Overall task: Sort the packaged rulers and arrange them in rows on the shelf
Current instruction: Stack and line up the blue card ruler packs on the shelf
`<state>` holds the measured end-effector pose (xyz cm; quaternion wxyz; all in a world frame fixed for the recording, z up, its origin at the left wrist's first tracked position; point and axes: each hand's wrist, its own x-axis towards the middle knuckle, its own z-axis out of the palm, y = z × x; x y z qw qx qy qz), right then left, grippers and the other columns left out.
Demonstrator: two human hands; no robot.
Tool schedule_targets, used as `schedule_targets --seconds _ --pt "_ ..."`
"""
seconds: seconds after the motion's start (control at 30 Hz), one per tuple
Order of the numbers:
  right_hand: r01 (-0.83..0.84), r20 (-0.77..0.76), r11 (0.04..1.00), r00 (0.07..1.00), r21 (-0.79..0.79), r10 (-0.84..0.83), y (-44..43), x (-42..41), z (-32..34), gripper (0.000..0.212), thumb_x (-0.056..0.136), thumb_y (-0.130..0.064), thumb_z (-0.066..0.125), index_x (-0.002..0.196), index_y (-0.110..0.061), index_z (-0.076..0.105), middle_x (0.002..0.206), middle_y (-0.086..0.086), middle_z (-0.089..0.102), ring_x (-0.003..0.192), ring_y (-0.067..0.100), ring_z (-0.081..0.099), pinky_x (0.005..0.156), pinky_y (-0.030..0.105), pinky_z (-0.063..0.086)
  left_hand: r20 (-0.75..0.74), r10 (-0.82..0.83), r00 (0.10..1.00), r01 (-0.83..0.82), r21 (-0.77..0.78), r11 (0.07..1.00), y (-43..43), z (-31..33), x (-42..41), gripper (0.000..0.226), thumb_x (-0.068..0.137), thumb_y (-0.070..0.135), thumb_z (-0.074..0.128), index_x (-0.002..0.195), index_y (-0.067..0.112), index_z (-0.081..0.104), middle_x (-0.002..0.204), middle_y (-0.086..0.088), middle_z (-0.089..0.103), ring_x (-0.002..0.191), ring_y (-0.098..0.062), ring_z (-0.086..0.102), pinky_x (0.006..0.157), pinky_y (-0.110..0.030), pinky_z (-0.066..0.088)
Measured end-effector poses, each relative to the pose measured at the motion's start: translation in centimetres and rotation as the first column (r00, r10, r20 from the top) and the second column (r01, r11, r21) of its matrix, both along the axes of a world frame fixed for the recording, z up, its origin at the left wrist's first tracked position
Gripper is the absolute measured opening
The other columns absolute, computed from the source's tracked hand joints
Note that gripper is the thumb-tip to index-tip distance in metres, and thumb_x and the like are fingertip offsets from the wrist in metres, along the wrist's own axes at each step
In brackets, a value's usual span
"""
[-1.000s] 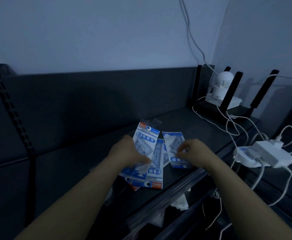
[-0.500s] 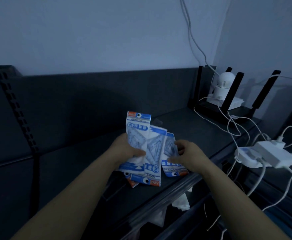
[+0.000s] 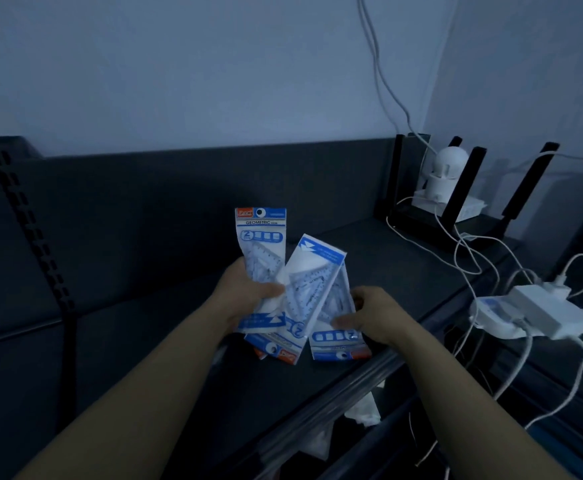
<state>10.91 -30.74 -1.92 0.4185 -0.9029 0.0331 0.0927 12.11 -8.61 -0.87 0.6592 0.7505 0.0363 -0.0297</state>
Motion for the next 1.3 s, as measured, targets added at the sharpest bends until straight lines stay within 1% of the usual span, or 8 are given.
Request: schedule_targets --seconds 0.13,0.27,0.37,0.53,0.7,0.87,1.03,1.3 --pt "0.028 0.033 0.991 0.999 -0.130 -0.023 0.7 0.9 -0.3 0.041 0.068 -0.023 0.083 0.105 -0.016 0.066 0.110 0.004 0.062 0.094 0.018 0.063 0.074 0.029 0.053 0.117 0.019 0.993 -0.051 0.278 0.959 1.8 -0.2 0.3 0.037 0.079 0.002 0.072 0.112 0.011 0.058 0.106 -0.004 0.065 0.094 -0.017 0.062 0.080 -0.029 0.047" --pt "0.009 0.019 0.994 1.000 -0.106 -0.007 1.5 1.5 -0.2 0.039 0.067 -0.019 0.083 0.101 -0.019 0.065 0.109 0.004 0.063 0.092 0.018 0.063 0.068 0.027 0.052 0.110 0.053 0.993 -0.088 0.345 0.934 3.3 -0.4 0.3 0.029 0.081 0.001 0.066 0.106 0.011 0.057 0.099 -0.003 0.063 0.090 -0.017 0.061 0.075 -0.026 0.045" --pt "-0.013 0.001 0.997 1.000 -0.082 0.013 2.6 1.5 0.2 0.033 0.068 -0.015 0.081 0.095 -0.017 0.062 0.103 0.005 0.063 0.084 0.015 0.063 0.057 0.023 0.047 0.057 0.045 0.997 -0.058 0.267 0.962 3.5 -1.0 0.1 0.032 0.077 0.002 0.073 0.102 0.016 0.059 0.094 0.002 0.063 0.080 -0.009 0.059 0.062 -0.021 0.044" --pt "-0.056 0.027 0.998 0.998 -0.034 0.057 3.9 1.4 0.3 0.031 0.074 -0.009 0.076 0.099 -0.008 0.058 0.095 0.005 0.062 0.074 0.010 0.057 0.055 0.023 0.044 0.011 -0.014 1.000 0.012 0.183 0.983 2.7 -0.9 -0.3 0.035 0.071 0.006 0.082 0.093 0.023 0.060 0.089 0.008 0.064 0.081 -0.007 0.061 0.063 -0.021 0.047" --pt "-0.043 0.058 0.999 0.997 0.024 0.042 3.7 1.4 -0.1 0.033 0.074 -0.016 0.076 0.102 -0.011 0.059 0.105 0.005 0.062 0.093 0.016 0.060 0.067 0.026 0.049 -0.017 -0.074 0.997 0.075 0.074 0.994 2.6 -0.3 -0.8 0.027 0.080 0.004 0.074 0.100 0.020 0.065 0.099 -0.002 0.072 0.088 -0.018 0.069 0.069 -0.031 0.055" --pt "-0.035 0.093 0.971 0.996 0.238 0.013 3.5 1.0 -0.3 0.033 0.075 -0.015 0.077 0.098 -0.003 0.057 0.102 0.013 0.068 0.091 0.025 0.067 0.077 0.039 0.054 0.036 -0.065 0.997 0.062 0.063 0.996 2.7 -0.7 -1.0 0.026 0.082 0.003 0.070 0.100 0.020 0.065 0.096 0.000 0.071 0.083 -0.012 0.068 0.062 -0.025 0.052" --pt "-0.035 0.108 0.916 0.994 0.399 -0.009 3.7 0.5 -0.2 0.027 0.078 -0.012 0.075 0.098 -0.003 0.059 0.104 0.014 0.070 0.096 0.033 0.068 0.086 0.050 0.055 0.140 -0.045 0.989 0.011 0.239 0.971 2.4 -0.7 -0.7 0.023 0.082 0.006 0.071 0.101 0.017 0.065 0.088 0.009 0.067 0.080 -0.002 0.062 0.062 -0.018 0.046" --pt "0.069 -0.015 0.717 0.997 0.693 -0.082 4.4 0.5 0.7 0.028 0.081 0.010 0.062 0.107 0.004 0.057 0.101 0.026 0.068 0.075 0.036 0.069 0.073 0.051 0.057 0.169 -0.069 0.983 0.018 0.289 0.957 2.0 -0.4 -0.6 0.022 0.081 0.008 0.072 0.099 0.018 0.064 0.089 0.008 0.068 0.081 -0.003 0.063 0.061 -0.019 0.046"
